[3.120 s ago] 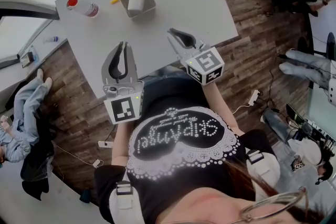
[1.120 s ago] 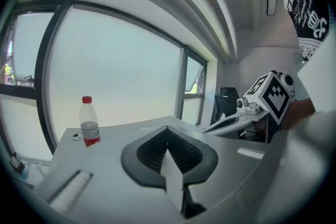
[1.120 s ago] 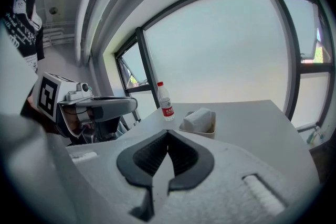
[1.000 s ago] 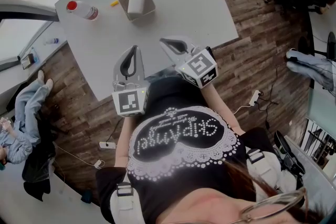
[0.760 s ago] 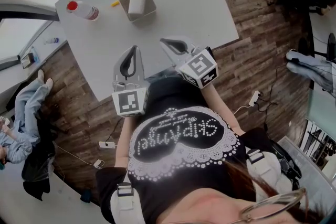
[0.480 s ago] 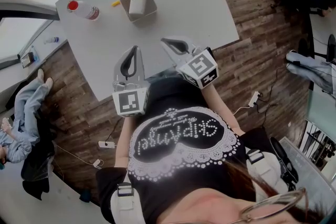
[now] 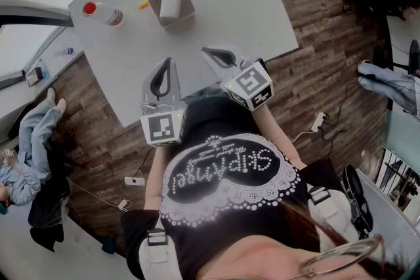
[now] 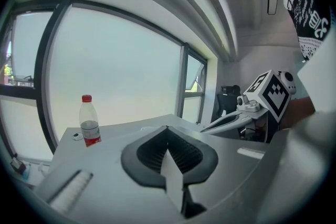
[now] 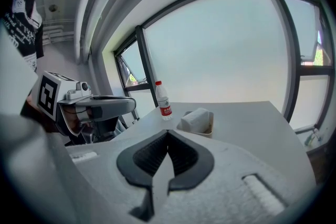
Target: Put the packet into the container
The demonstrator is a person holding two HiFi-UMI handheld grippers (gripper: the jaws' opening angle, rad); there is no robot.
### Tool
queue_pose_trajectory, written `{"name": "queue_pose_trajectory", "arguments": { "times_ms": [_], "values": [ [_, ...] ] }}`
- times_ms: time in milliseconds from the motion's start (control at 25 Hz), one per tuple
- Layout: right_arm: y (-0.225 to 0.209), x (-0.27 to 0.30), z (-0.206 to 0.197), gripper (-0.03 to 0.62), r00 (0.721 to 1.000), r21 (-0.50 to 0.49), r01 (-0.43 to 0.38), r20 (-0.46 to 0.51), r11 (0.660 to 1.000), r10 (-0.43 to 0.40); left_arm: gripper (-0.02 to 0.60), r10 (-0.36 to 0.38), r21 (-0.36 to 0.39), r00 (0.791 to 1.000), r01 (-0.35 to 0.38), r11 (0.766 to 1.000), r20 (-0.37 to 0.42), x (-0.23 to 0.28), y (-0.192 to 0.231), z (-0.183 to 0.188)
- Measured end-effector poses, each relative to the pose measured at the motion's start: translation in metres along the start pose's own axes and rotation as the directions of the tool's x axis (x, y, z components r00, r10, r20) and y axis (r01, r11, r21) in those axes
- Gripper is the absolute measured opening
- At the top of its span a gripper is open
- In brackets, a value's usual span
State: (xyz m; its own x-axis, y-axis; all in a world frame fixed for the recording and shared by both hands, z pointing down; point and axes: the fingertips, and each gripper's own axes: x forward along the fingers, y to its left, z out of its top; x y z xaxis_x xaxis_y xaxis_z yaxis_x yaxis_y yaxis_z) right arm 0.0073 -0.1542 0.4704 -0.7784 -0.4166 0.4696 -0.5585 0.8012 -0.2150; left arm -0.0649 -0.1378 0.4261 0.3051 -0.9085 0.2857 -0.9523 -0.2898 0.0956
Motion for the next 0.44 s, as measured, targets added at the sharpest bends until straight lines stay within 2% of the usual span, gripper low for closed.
{"name": "queue_pose_trajectory", "arguments": {
  "times_ms": [440],
  "values": [
    [0.0031, -0.0015, -0.0017, 0.002, 1.0, -0.005, -0.013, -0.009, 1.0, 0.013, -0.003, 0.004, 0.011, 1.0, -0.004, 1.0, 0.0, -0.0021, -0.004, 0.0004]
  ]
}}
